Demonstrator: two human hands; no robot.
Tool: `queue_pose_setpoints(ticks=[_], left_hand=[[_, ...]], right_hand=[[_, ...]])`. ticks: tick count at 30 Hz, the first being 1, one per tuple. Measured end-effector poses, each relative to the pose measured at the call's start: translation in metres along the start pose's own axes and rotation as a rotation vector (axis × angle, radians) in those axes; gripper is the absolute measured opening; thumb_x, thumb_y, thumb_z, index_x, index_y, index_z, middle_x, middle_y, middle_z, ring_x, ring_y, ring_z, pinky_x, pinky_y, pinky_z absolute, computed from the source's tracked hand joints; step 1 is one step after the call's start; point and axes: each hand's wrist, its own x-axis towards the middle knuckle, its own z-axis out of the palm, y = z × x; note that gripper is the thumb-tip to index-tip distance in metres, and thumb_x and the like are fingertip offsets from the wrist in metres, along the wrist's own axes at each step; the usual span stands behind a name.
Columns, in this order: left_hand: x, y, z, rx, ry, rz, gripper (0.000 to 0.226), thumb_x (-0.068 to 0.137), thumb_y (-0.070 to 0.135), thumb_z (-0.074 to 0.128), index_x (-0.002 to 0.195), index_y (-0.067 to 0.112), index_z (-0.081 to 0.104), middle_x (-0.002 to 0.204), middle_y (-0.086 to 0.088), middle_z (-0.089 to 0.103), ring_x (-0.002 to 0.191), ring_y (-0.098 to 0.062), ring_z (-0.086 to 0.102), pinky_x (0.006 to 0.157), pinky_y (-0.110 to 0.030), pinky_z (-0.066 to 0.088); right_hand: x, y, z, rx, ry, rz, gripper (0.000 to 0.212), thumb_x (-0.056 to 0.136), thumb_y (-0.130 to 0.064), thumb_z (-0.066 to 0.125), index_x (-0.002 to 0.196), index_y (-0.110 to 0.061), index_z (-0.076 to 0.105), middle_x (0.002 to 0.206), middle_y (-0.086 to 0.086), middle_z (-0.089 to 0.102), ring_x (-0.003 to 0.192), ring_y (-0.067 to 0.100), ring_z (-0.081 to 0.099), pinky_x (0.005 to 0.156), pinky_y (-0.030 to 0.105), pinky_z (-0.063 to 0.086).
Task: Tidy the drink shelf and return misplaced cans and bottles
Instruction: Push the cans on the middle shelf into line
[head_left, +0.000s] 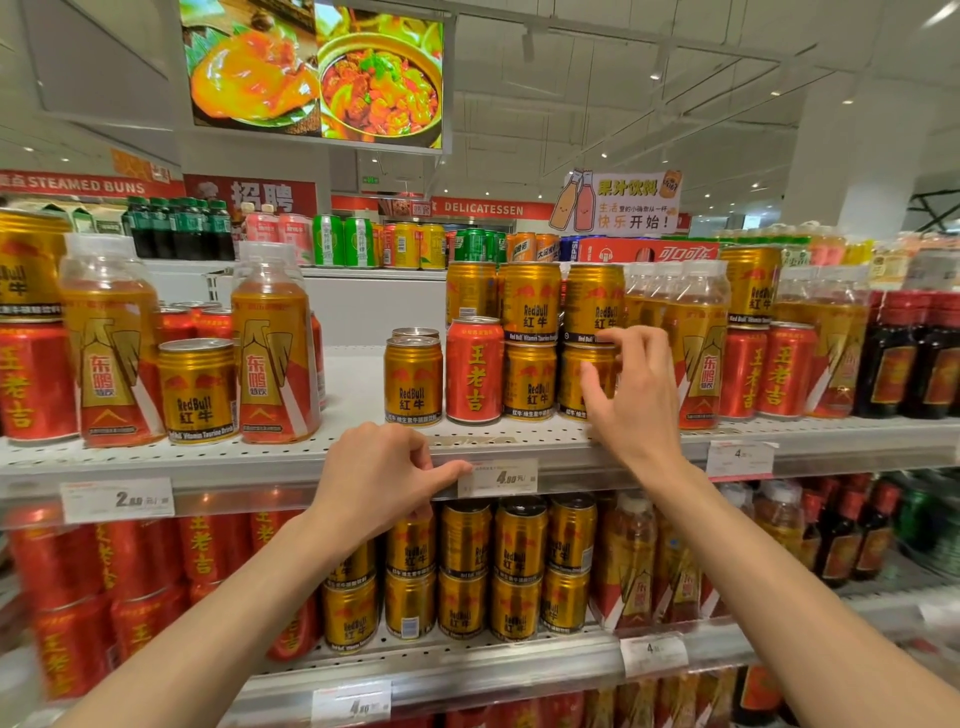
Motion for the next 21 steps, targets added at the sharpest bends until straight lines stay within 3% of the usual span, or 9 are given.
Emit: queue_pose_setpoints(ticks=[2, 5, 7, 14, 21], left_hand=[[0.000, 0.000, 0.000, 0.003, 0.007, 0.002, 0.057, 0.081, 0.069, 0.068, 0.049, 0.023, 0.056, 0.044, 0.017, 0.065, 0.052, 0.004, 0.066, 0.067, -0.026, 0.059], [-0.001, 0.000, -0.001, -0.002, 0.006, 0.008, 0.057, 0.081, 0.070, 0.067, 0.050, 0.023, 0.057, 0.044, 0.017, 0.065, 0.051, 0.005, 0.066, 0.068, -0.026, 0.060], [-0.001, 0.000, -0.001, -0.006, 0.003, 0.003, 0.057, 0.081, 0.070, 0.067, 0.051, 0.023, 0.058, 0.044, 0.018, 0.065, 0.052, 0.005, 0.066, 0.068, -0.025, 0.060], [-0.001, 0.001, -0.001, 0.007, 0.012, -0.005, 0.057, 0.080, 0.070, 0.068, 0.049, 0.023, 0.057, 0.043, 0.018, 0.065, 0.052, 0.005, 0.066, 0.067, -0.025, 0.059], [-0.001, 0.000, 0.000, 0.010, 0.020, 0.006, 0.058, 0.081, 0.071, 0.067, 0.049, 0.023, 0.056, 0.043, 0.018, 0.064, 0.052, 0.005, 0.065, 0.067, -0.024, 0.058]], right_hand=[[0.006, 0.000, 0.001, 0.034, -0.023, 0.069, 0.050, 0.095, -0.026, 0.063, 0.140, -0.012, 0.046, 0.137, 0.009, 0.046, 0.121, 0.023, 0.050, 0.099, 0.036, 0.048], [0.012, -0.005, 0.004, 0.135, -0.167, 0.250, 0.071, 0.100, -0.039, 0.054, 0.158, -0.017, 0.018, 0.162, 0.005, 0.029, 0.146, 0.022, 0.033, 0.118, 0.043, 0.030], [0.015, -0.007, 0.006, 0.185, -0.222, 0.351, 0.076, 0.102, -0.045, 0.048, 0.161, -0.019, 0.009, 0.166, 0.003, 0.025, 0.150, 0.024, 0.028, 0.120, 0.045, 0.025], [0.016, -0.007, 0.004, 0.238, -0.211, 0.385, 0.075, 0.098, -0.046, 0.057, 0.157, -0.022, 0.019, 0.159, 0.001, 0.038, 0.142, 0.022, 0.040, 0.115, 0.044, 0.032], [-0.002, 0.012, -0.004, 0.144, -0.448, 0.346, 0.090, 0.089, -0.040, 0.068, 0.157, -0.031, 0.009, 0.153, -0.002, 0.047, 0.131, 0.023, 0.054, 0.112, 0.053, 0.041]])
